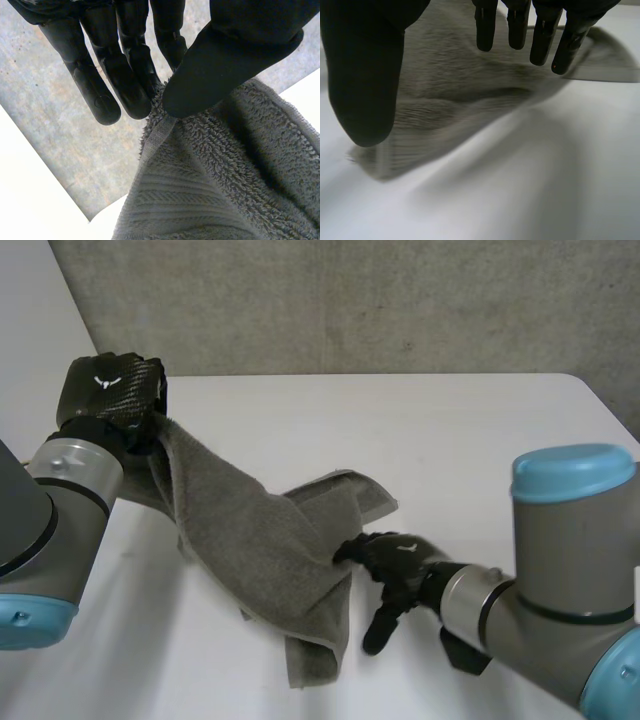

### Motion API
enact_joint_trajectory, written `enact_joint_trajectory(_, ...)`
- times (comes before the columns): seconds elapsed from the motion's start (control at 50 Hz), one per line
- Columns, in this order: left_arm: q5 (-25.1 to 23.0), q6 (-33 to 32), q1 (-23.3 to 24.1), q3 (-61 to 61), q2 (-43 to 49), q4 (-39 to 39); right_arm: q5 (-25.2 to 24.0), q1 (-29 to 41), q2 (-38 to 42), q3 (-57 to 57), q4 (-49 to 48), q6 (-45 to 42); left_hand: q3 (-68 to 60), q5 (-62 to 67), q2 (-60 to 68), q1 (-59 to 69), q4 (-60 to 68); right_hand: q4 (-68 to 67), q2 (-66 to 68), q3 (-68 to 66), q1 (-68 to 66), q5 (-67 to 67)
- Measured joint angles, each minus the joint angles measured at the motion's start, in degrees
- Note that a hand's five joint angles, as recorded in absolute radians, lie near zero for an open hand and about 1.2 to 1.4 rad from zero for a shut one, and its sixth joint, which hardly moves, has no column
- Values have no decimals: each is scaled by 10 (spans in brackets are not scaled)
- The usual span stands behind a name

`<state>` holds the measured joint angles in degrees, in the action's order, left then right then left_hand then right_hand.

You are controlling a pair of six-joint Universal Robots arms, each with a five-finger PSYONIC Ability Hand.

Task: Fold the towel.

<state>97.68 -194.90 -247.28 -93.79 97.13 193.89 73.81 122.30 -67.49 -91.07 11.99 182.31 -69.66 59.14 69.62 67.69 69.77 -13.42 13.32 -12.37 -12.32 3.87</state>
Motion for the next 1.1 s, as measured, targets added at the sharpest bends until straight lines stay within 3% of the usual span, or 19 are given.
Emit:
enact_joint_trajectory(0.24, 1, 3, -2, -7, 4, -1, 17, 76, 47, 13, -62, 35, 0, 0, 0, 0, 0, -50, 44, -61, -30, 43)
enact_joint_trajectory(0.52, 1, 4, -7, -7, 3, -1, 58, 110, 93, 33, -89, 44, 0, 0, 0, 0, 0, -68, 66, -90, -50, 63)
enact_joint_trajectory(0.62, 1, 4, -9, -7, 3, -1, 76, 118, 100, 32, -110, 41, 0, 0, 0, 0, 0, -172, 181, -190, -143, 155)
enact_joint_trajectory(0.64, 1, 4, -10, -7, 3, -1, 79, 119, 101, 32, -115, 41, 0, 0, 0, 0, 0, -275, 273, -283, -220, 252)
enact_joint_trajectory(0.7, 2, 5, -10, -7, 3, -1, 93, 121, 106, 30, -138, 37, 0, 0, 0, 0, 0, -325, 325, -335, -261, 300)
enact_joint_trajectory(0.72, 2, 5, -11, -8, 3, -1, 99, 121, 108, 31, -149, 34, 0, 0, 0, 0, 0, -448, 440, -453, -363, 422)
enact_joint_trajectory(0.82, 3, 5, -13, -8, 3, -3, 125, 116, 107, 32, -175, 20, 0, 0, 0, 0, 0, -544, 532, -551, -437, 518)
enact_joint_trajectory(0.96, 3, 2, -15, -12, -11, -11, 151, 47, 17, 38, -184, -47, 0, 0, 0, 0, 0, -547, 535, -553, -437, 523)
enact_joint_trajectory(1.1, 1, 1, -13, -14, -43, -39, 118, -58, -109, 79, -134, -152, 0, 0, 0, 0, 0, -547, 535, -553, -437, 524)
